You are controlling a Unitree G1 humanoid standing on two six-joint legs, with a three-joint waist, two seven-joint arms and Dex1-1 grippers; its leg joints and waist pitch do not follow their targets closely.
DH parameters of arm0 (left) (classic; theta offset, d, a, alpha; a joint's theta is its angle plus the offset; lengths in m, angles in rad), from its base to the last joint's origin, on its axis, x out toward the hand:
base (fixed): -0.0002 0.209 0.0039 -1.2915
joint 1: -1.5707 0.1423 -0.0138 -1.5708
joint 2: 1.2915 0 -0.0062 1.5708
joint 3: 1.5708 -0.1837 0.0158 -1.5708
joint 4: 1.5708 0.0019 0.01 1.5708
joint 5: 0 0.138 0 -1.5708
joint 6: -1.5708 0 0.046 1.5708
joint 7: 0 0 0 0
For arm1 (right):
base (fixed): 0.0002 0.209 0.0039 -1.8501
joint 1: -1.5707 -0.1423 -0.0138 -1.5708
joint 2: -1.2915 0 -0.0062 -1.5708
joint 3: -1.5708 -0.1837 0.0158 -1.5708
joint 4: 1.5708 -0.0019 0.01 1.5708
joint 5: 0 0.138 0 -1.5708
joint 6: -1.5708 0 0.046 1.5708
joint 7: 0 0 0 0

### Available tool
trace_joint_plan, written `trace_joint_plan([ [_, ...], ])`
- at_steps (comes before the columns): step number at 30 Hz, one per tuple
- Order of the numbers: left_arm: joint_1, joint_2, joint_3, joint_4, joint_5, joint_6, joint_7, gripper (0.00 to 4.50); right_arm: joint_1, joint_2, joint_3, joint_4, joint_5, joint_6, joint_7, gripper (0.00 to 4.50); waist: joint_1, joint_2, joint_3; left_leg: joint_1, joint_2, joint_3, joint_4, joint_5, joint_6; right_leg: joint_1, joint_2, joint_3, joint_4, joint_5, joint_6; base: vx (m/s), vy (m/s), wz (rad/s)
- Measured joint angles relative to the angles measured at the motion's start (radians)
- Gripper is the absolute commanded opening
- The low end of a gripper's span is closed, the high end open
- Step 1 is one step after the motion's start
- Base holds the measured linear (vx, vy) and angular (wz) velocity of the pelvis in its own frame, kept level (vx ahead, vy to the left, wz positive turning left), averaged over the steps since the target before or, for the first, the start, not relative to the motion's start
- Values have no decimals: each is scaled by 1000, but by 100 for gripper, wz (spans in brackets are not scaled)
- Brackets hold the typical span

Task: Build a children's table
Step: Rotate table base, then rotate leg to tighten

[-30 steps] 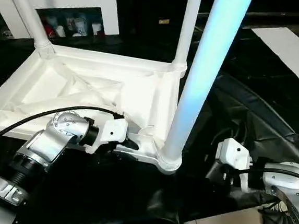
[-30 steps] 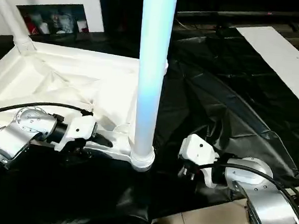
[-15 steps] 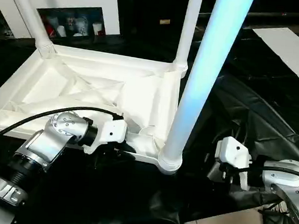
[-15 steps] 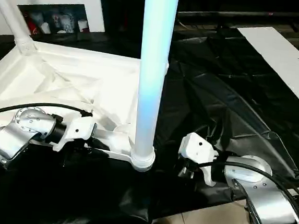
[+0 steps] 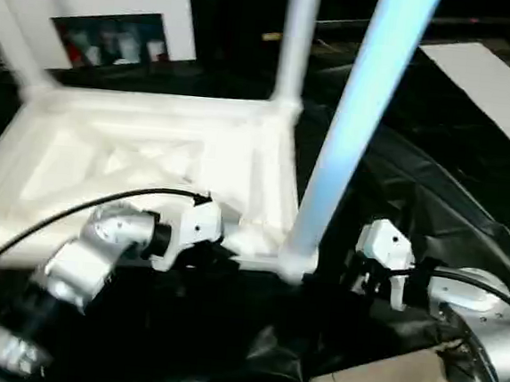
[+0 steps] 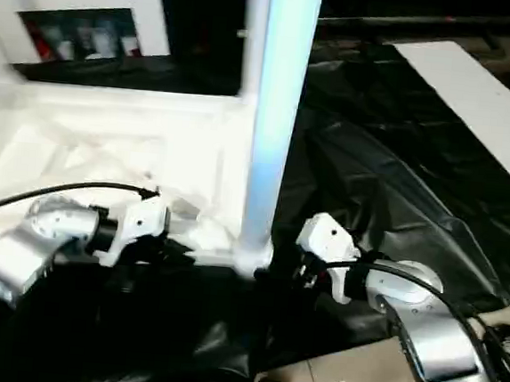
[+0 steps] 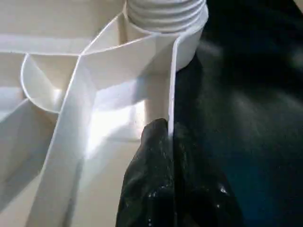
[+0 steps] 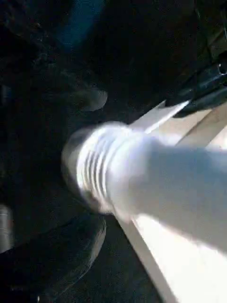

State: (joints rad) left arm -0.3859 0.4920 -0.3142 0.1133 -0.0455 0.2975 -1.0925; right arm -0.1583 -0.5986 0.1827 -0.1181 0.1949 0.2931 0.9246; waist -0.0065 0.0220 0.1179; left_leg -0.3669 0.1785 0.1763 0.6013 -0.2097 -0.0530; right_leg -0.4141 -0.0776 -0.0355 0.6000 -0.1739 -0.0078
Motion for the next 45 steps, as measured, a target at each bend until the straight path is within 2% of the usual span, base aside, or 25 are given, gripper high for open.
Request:
trace_joint_plan([
  [5,23,-26,10,-43,4,51,62,5,-17,16,4,33,3,-21,10,395,-8,-2,1,1,0,0,-1,-1,-2,0,0,0,0,-1,1,0,0,0],
  [8,28,-37,11,-54,12,56,76,5,-76,65,3,124,-9,-73,-21,395,-15,-4,2,0,-1,0,-1,-1,-2,-1,0,0,0,-2,4,0,0,0],
  [11,34,-43,7,-69,16,49,81,5,-123,114,1,195,-13,-111,-54,395,-12,-4,2,0,-1,0,-2,0,-1,-2,-1,0,0,-2,3,0,0,0],
  [14,35,-52,1,-89,21,64,83,5,-139,129,1,220,-4,-113,-39,395,-7,-4,3,-1,-1,0,-2,0,1,-3,-2,-1,-2,-3,3,0,0,0],
  [20,32,-52,-4,-100,21,79,89,5,-168,156,3,289,3,-145,-9,395,-6,-8,4,-2,-3,0,-2,-1,2,-3,-3,-1,-4,-3,2,0,0,0],
  [21,31,-52,-4,-99,22,79,90,0,-170,156,3,298,3,-149,-7,365,-7,-8,5,-1,-3,0,-2,-1,2,-3,-3,-2,-4,-3,2,0,0,0],
  [24,30,-49,-3,-98,22,79,93,0,-181,159,5,325,4,-163,5,358,-9,-10,6,-1,-3,0,-2,-1,2,-2,-3,-1,-4,-3,2,0,0,0],
  [30,28,-48,-3,-98,22,79,93,0,-195,161,11,352,4,-190,29,287,-11,-12,7,-1,-3,0,-3,-1,2,-2,-4,-1,-4,-3,2,0,0,0],
  [38,28,-43,-1,-99,20,81,93,0,-198,175,7,374,4,-217,35,272,-12,-13,7,-1,-3,0,-4,-2,0,-2,-4,-1,-4,-3,3,0,0,0],
  [45,15,-84,28,-67,23,103,148,0,-188,300,-42,418,-6,-238,-155,272,-20,-18,10,0,-4,0,-10,-4,-4,-3,-3,-1,-6,-6,7,0,0,0],
])
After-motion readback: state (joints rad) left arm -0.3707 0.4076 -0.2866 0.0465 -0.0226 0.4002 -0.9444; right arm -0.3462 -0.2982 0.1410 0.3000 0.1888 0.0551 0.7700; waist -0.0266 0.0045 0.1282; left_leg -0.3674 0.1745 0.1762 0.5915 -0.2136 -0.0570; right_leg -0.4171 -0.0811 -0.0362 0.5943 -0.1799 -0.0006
